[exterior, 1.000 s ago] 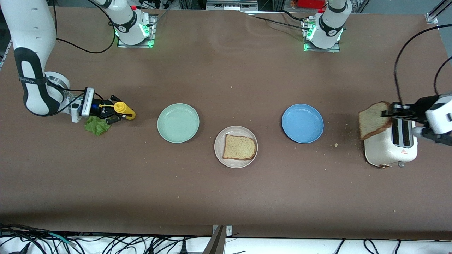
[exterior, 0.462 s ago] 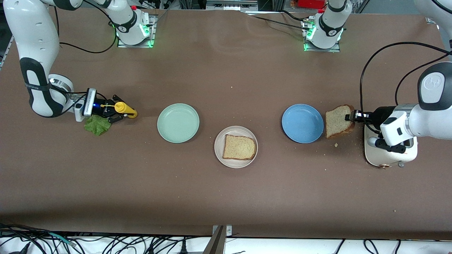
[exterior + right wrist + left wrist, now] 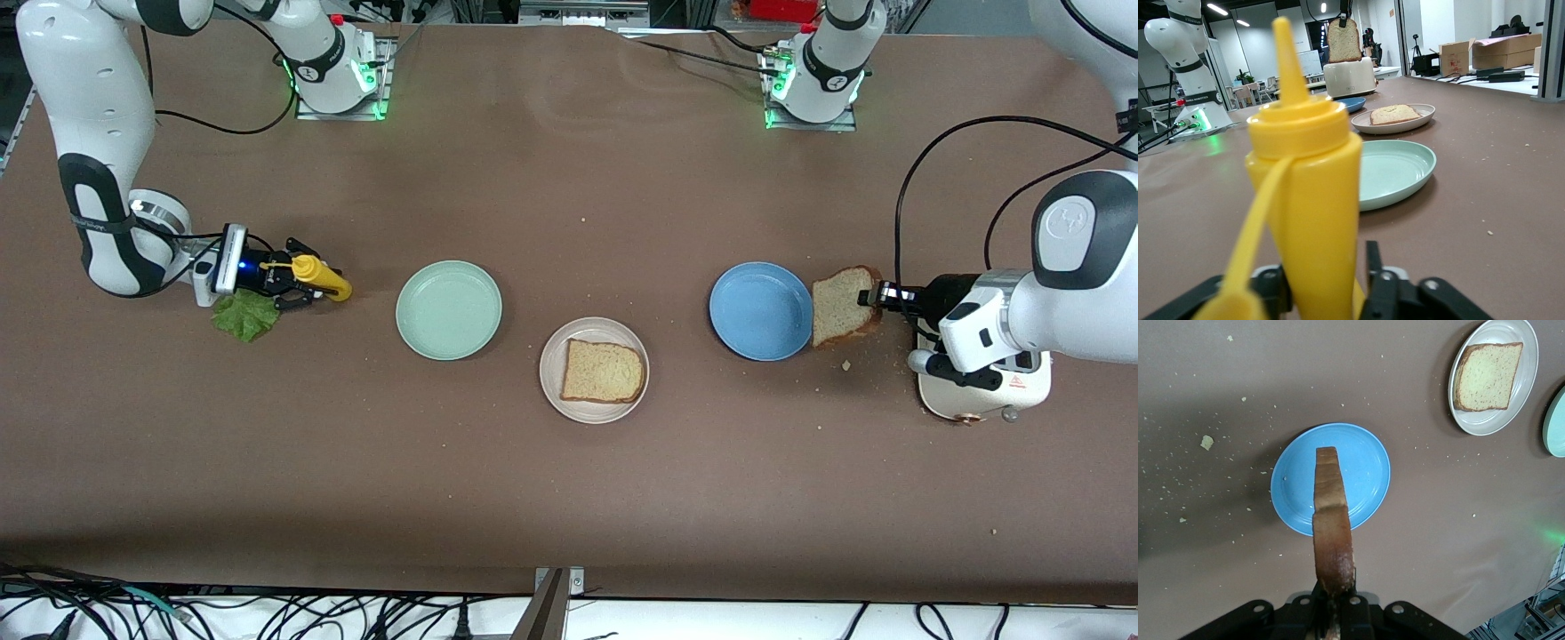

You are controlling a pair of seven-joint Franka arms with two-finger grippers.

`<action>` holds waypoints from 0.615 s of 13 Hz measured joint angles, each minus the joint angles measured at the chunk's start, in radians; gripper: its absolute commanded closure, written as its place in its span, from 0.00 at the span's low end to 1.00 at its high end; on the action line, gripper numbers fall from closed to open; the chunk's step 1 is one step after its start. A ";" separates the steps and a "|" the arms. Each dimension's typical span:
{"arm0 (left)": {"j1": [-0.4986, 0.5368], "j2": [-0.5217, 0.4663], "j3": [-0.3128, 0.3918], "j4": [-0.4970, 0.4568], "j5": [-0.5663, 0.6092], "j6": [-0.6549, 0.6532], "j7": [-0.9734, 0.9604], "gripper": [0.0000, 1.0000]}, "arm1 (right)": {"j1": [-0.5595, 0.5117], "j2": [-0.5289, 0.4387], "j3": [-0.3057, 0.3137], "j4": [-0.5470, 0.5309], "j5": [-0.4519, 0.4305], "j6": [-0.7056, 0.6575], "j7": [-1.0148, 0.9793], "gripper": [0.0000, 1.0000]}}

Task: Make sandwich in beige plate with both arms
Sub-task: 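Release the yellow mustard bottle beside the lettuce with the right gripper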

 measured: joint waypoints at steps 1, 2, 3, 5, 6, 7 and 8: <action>0.000 0.000 0.000 0.000 0.000 0.000 0.000 1.00 | -0.004 0.000 0.000 0.002 0.000 -0.001 0.000 0.05; 0.000 0.000 0.000 0.000 0.000 0.000 0.000 1.00 | -0.007 0.000 -0.001 0.005 0.000 -0.001 0.000 0.05; 0.000 0.000 0.000 0.000 0.000 0.000 0.000 1.00 | -0.009 0.000 -0.003 0.007 0.000 -0.001 0.001 0.05; 0.000 0.000 0.000 0.000 0.000 0.000 0.000 1.00 | -0.011 0.000 -0.020 0.010 -0.007 -0.001 0.008 0.05; 0.000 0.000 0.000 0.000 0.000 0.000 0.000 1.00 | -0.012 0.000 -0.033 0.010 -0.027 -0.001 0.014 0.05; 0.000 0.000 0.000 0.000 -0.002 0.000 0.000 1.00 | -0.013 0.000 -0.051 0.010 -0.056 -0.001 0.022 0.02; 0.000 0.000 0.000 0.000 -0.003 0.000 0.000 1.00 | -0.014 0.000 -0.073 0.011 -0.082 -0.001 0.032 0.01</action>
